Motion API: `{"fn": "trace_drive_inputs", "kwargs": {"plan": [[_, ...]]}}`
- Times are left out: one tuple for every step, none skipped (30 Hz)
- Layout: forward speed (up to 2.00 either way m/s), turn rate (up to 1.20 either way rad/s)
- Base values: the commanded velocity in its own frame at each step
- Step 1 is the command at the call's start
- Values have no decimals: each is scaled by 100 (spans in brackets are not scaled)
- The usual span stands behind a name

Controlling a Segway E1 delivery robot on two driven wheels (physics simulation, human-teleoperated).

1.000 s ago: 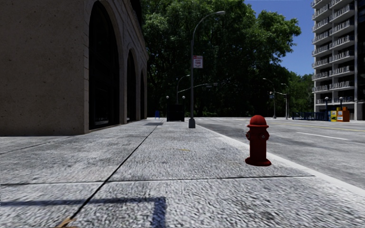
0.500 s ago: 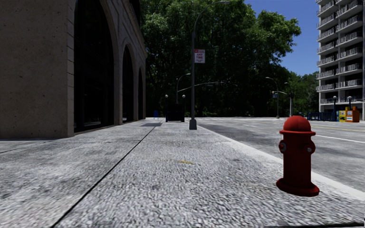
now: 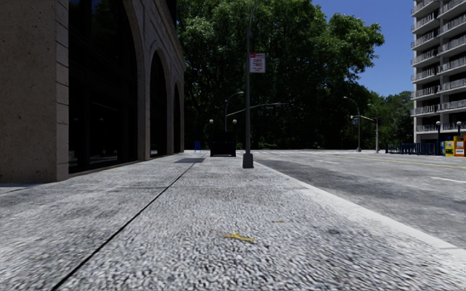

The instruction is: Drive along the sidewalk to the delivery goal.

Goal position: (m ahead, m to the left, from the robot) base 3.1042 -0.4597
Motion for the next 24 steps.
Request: {"fn": "trace_drive_inputs", "kwargs": {"plan": [[200,0],[200,0],[200,0],[200,0],[200,0],[200,0],[200,0],[200,0],[200,0],[200,0],[200,0],[200,0],[200,0],[200,0],[200,0],[200,0],[200,0],[200,0],[200,0],[200,0],[200,0],[200,0],[200,0],[200,-1]]}}
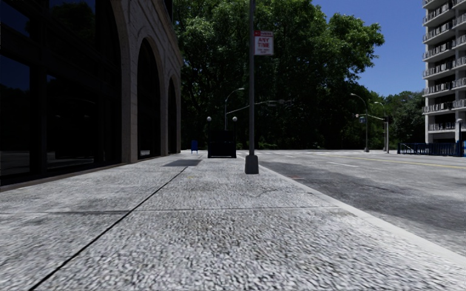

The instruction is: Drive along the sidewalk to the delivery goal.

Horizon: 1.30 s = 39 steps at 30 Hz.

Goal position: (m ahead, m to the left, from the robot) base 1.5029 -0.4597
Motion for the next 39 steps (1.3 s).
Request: {"fn": "trace_drive_inputs", "kwargs": {"plan": [[200,-8],[200,-8],[200,-10],[200,-11],[200,-12],[200,-12],[200,-19],[196,-23],[186,-24],[186,-24],[174,-25],[167,-25],[162,-25],[160,-25],[160,-25],[159,-25],[159,-25],[158,-25],[158,-25],[153,-26],[146,-27],[139,-27],[136,-27],[136,-27],[134,-27],[132,-27],[130,-27],[130,-27],[125,-22],[47,0],[0,0],[0,0],[0,0],[0,0],[0,0],[0,0],[0,0],[0,0],[0,0]]}}
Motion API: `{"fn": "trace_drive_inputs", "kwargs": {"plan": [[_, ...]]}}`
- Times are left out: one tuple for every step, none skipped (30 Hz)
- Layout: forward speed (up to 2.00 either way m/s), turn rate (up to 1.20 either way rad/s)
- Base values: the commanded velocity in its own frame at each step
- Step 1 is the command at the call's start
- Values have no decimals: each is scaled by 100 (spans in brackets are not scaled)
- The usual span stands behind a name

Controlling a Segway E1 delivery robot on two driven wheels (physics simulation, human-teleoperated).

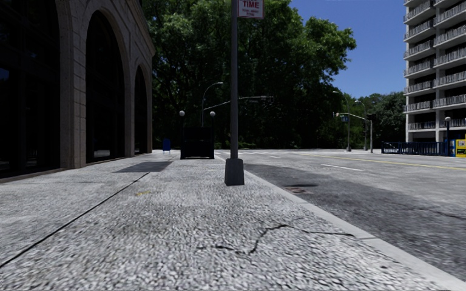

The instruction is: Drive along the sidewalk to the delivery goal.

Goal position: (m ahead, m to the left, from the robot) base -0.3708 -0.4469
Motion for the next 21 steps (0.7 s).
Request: {"fn": "trace_drive_inputs", "kwargs": {"plan": [[0,0],[0,0],[0,0],[0,0],[0,0],[0,0],[0,0],[0,0],[0,0],[0,0],[0,0],[0,0],[0,0],[0,0],[0,0],[0,0],[0,0],[0,0],[0,0],[0,0],[0,0]]}}
